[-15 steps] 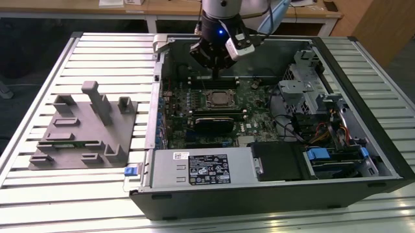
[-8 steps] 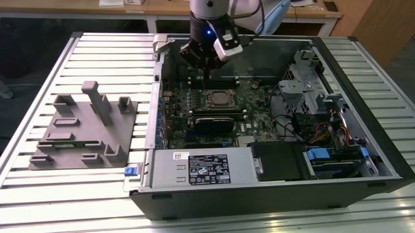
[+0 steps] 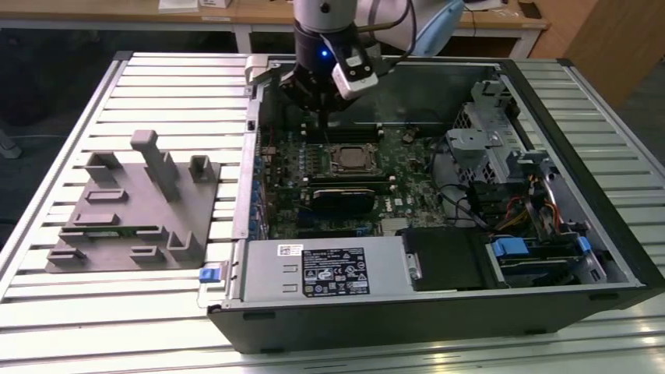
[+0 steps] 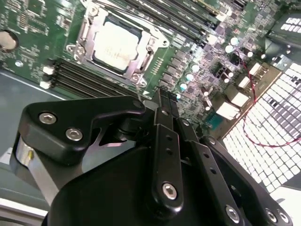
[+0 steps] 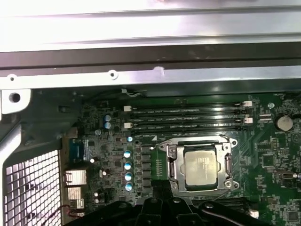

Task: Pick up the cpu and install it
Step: 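Install the first cpu locking lever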

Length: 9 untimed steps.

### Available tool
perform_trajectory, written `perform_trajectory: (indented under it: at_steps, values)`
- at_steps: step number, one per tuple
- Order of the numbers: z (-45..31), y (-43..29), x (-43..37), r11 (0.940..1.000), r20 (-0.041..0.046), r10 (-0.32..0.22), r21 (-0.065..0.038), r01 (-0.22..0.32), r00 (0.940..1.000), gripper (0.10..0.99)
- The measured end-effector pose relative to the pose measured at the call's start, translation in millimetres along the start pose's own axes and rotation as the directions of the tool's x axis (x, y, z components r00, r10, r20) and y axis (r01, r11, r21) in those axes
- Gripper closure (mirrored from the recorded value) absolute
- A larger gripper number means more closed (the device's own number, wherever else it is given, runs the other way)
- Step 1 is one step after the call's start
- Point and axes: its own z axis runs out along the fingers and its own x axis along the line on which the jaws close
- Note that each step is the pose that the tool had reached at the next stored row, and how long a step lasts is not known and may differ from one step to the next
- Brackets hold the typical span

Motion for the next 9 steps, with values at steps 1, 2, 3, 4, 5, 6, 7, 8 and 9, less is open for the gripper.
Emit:
perform_trajectory:
  at_steps: [1,2,3,4,5,6,7,8,9]
  values:
    - [0.7,0.1,1.4,1.0000,0.0000,0.000,0.000,0.000,1.0000,0.980]
    - [1.5,0.4,2.5,1.0000,0.0000,0.000,0.000,0.000,1.0000,0.980]
    - [2.2,0.8,3.6,1.0000,0.0000,0.000,0.000,0.000,1.0000,0.980]
    - [2.9,1.2,4.9,1.0000,0.0000,0.000,0.000,0.000,1.0000,0.980]
    - [3.5,1.5,6.2,1.0000,0.0000,0.000,0.000,0.000,1.0000,0.980]
    - [4.0,2.2,7.4,1.0000,-0.0001,0.000,0.000,0.000,1.0000,0.980]
    - [4.6,2.8,8.4,1.0000,-0.0001,0.000,0.000,0.000,1.0000,0.980]
    - [5.1,3.7,9.1,1.0000,-0.0001,0.000,0.000,0.000,1.0000,0.980]
    - [5.6,4.8,9.6,1.0000,-0.0001,0.000,0.000,0.000,1.0000,0.980]
